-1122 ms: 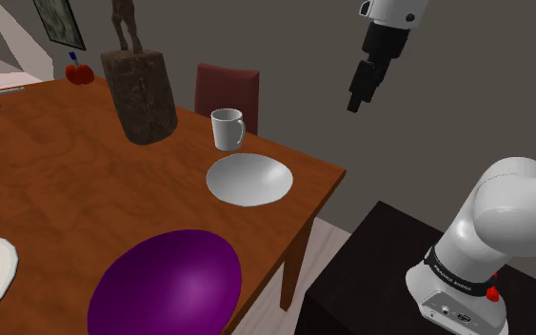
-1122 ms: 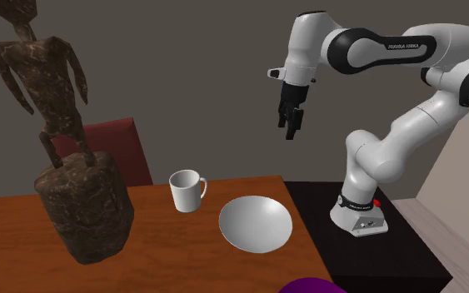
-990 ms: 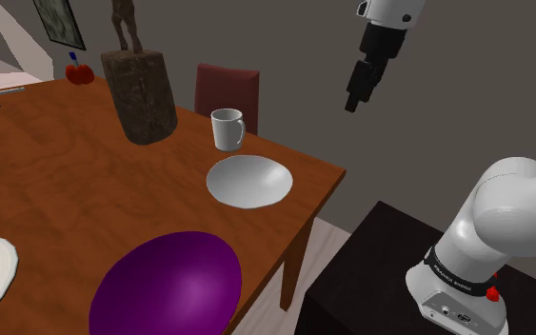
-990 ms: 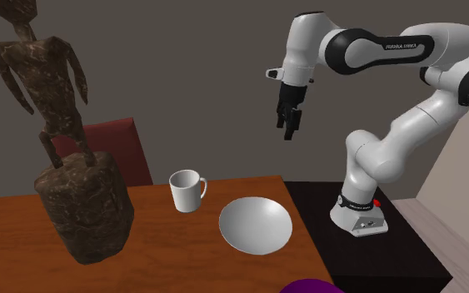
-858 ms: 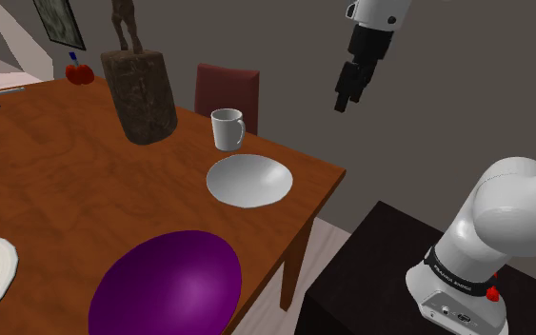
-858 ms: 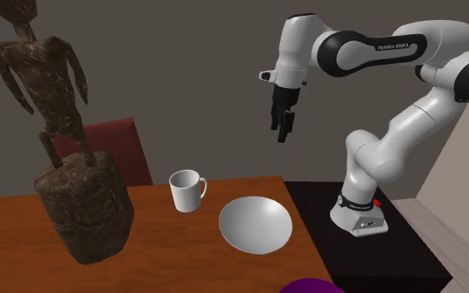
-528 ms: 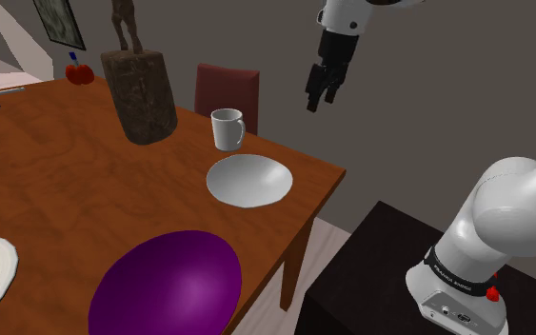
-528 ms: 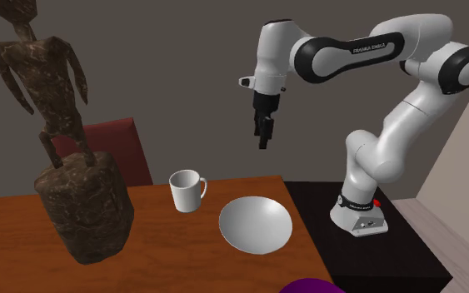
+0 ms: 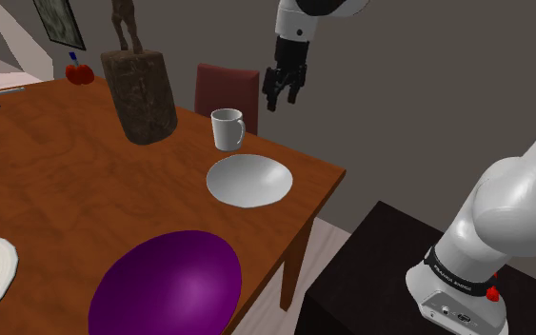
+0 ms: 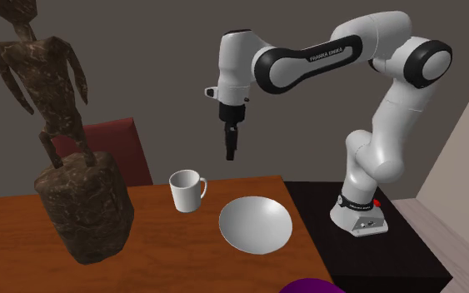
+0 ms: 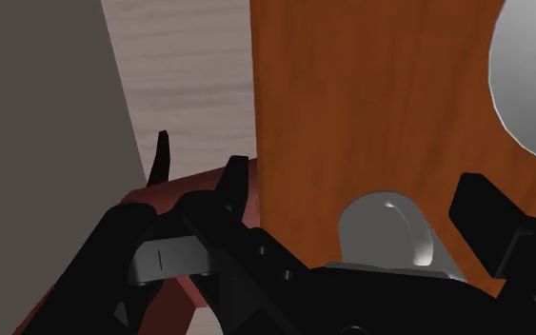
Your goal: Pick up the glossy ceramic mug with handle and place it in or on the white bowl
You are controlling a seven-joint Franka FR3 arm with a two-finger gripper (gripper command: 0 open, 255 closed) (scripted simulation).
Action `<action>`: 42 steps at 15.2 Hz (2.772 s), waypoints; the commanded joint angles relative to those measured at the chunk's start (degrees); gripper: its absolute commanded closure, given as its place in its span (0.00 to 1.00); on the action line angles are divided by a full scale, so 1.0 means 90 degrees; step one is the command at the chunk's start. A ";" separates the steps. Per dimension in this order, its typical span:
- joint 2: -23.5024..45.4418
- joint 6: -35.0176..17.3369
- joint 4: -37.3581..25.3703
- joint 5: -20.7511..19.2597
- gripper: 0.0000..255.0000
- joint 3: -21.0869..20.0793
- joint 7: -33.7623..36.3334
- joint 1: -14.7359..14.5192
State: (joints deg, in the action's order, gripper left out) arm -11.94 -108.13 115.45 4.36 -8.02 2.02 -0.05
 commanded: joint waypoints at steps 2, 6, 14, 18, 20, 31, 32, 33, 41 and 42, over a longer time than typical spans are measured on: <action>0.0813 -0.0055 -0.0736 -0.0078 0.00 -0.0100 0.0183 -0.0033; 0.1881 0.0010 -0.1831 -0.0219 0.00 -0.0178 0.0393 -0.0103; 0.2812 -0.0150 -0.2571 -0.0354 0.00 -0.0211 0.0551 -0.0204; 0.2872 -0.0433 -0.2347 -0.0363 0.00 -0.0212 0.0557 -0.0213; 0.2873 -0.0433 -0.2348 -0.0363 0.00 -0.0212 0.0557 -0.0213; 0.2873 -0.0432 -0.2349 -0.0363 1.00 -0.0212 0.0557 -0.0213; 0.2873 -0.0432 -0.2349 -0.0363 1.00 -0.0212 0.0557 -0.0213; 0.2873 -0.0432 -0.2349 -0.0363 1.00 -0.0212 0.0557 -0.0213; 0.2829 0.0064 -0.2802 -0.0361 1.00 -0.0217 0.0574 -0.0216; 0.2827 0.0149 -0.2885 -0.0361 1.00 -0.0217 0.0578 -0.0217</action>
State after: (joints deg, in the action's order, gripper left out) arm 13.54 -107.57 90.23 1.10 -9.98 7.23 -2.02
